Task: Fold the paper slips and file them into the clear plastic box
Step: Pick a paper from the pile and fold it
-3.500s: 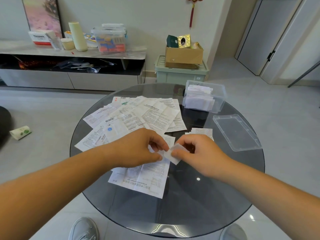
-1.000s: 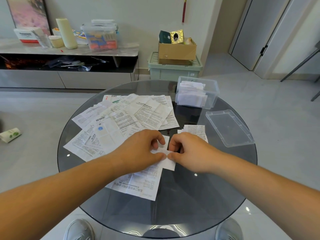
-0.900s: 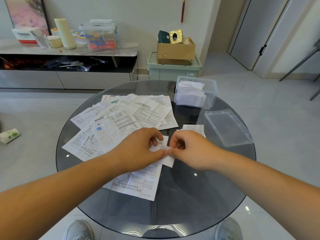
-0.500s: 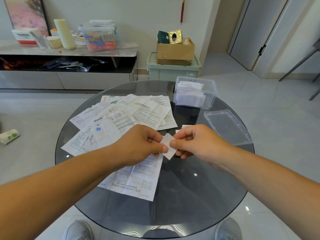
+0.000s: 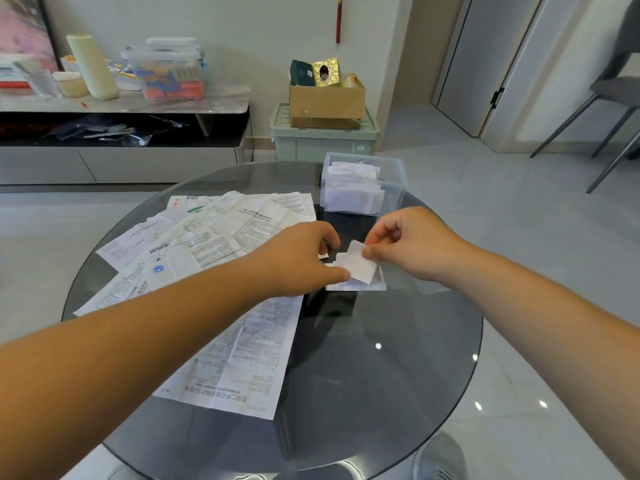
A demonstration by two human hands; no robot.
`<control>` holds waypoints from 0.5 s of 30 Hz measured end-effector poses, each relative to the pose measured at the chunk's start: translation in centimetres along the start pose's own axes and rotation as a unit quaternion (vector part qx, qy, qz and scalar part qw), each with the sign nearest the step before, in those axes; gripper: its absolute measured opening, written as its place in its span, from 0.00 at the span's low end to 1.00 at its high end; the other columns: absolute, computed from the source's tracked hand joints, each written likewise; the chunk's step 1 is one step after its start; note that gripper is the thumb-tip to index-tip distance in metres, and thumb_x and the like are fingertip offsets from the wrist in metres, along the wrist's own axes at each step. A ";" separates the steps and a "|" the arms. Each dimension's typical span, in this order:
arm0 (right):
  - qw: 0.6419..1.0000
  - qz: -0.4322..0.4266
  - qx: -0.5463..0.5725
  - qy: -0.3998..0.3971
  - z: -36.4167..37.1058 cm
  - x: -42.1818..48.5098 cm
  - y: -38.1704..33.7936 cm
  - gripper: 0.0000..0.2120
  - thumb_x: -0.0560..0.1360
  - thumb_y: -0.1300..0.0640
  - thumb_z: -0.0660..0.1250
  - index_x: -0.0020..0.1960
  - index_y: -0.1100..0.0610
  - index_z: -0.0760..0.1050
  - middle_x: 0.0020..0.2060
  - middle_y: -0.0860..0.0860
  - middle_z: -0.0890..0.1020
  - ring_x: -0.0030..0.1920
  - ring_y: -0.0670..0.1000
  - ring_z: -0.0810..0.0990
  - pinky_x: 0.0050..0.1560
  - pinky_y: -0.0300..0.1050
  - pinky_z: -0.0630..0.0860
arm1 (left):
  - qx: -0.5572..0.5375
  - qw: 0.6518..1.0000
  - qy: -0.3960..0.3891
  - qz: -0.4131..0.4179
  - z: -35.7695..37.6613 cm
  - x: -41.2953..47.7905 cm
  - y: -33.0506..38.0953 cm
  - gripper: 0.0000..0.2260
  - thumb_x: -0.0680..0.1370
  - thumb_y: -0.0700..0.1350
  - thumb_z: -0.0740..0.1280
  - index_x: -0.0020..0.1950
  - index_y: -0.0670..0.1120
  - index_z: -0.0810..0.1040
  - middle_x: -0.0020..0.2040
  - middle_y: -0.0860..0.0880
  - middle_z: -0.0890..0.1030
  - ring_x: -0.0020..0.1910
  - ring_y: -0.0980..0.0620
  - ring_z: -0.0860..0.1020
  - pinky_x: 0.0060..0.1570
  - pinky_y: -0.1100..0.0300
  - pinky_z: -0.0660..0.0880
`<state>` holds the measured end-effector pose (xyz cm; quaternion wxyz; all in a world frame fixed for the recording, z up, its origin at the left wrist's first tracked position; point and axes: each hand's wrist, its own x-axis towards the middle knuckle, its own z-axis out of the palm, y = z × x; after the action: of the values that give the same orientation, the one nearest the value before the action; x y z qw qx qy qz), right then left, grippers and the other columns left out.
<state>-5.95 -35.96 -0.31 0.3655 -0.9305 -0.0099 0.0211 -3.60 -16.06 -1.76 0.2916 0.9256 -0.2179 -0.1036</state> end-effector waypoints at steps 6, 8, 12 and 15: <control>0.997 -0.013 -0.067 -0.037 1.6 2.3 1.3 0.05 0.73 0.57 0.76 0.40 0.50 0.81 0.35 0.43 0.82 0.36 0.43 0.79 0.39 0.38 0.72 | 0.088 0.994 -0.062 0.004 1.0 2.8 0.3 0.24 0.74 0.57 0.74 0.66 0.48 0.77 0.57 0.51 0.80 0.51 0.52 0.78 0.53 0.59 0.76; 0.995 -0.022 -0.088 -0.044 2.0 2.6 1.6 0.05 0.73 0.57 0.75 0.41 0.50 0.81 0.36 0.43 0.81 0.36 0.43 0.78 0.38 0.38 0.70 | 0.108 0.992 -0.060 0.009 1.2 3.2 0.3 0.22 0.74 0.56 0.74 0.64 0.48 0.78 0.55 0.50 0.81 0.52 0.51 0.79 0.54 0.57 0.77; 0.990 -0.046 -0.123 -0.055 2.3 2.7 2.1 0.03 0.74 0.54 0.74 0.43 0.48 0.81 0.40 0.42 0.79 0.41 0.43 0.77 0.40 0.39 0.69 | 0.112 0.991 -0.074 0.017 1.4 3.6 0.2 0.19 0.73 0.55 0.76 0.61 0.49 0.81 0.54 0.51 0.82 0.51 0.52 0.80 0.55 0.56 0.78; 0.983 -0.072 -0.158 -0.059 2.4 2.6 2.4 0.02 0.74 0.50 0.73 0.46 0.46 0.83 0.44 0.42 0.76 0.49 0.46 0.74 0.51 0.44 0.70 | 0.104 0.990 -0.093 0.034 1.3 3.6 0.0 0.22 0.71 0.57 0.77 0.62 0.51 0.81 0.52 0.54 0.82 0.49 0.54 0.80 0.52 0.60 0.77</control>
<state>-3.41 -36.03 -3.75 0.2135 -0.9705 -0.1017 0.0472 -0.79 -18.40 -3.06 0.1761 0.9291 -0.2853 -0.1562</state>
